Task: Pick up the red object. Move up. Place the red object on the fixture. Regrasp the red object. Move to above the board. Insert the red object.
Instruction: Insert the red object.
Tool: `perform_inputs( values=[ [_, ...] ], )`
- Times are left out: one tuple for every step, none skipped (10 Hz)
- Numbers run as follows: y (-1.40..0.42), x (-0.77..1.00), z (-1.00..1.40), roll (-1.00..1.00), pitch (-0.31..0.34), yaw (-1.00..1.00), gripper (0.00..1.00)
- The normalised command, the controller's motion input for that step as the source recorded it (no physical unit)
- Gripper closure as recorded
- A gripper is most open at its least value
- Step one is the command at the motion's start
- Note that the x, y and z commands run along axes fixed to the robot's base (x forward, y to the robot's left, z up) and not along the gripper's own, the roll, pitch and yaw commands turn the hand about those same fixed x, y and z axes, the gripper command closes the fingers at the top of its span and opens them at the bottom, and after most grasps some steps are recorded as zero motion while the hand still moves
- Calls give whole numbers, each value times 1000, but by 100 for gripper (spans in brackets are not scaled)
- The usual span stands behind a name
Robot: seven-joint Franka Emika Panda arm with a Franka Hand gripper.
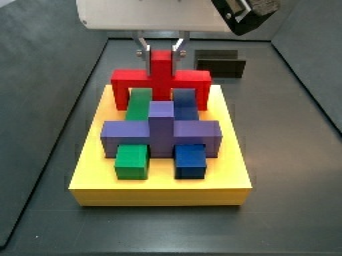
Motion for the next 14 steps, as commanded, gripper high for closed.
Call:
perform_inputs(
  values=[
    [163,-283,-71,0,0,0,100],
    [74,-186,-129,19,0,0,100],
    [9,0,-446,57,0,6,100],
    [0,0,-729,0,-19,0,100],
    [0,0,-934,0,-74,11,100],
    [0,-20,-980,-20,-109,43,100],
    [17,-100,-863,-53,-124,31,100],
    [-100,80,-520,-144,-6,151,100],
    [-154,174,-460,-150,-40,46,100],
    [0,0,-397,-143,-69,49,100],
    [0,0,-274,0,0,197,100],
    [0,-94,-323,0,-26,43,100],
    [0,-89,-291,0,-44,9,100],
    [0,0,0,0,0,0,100]
  ],
)
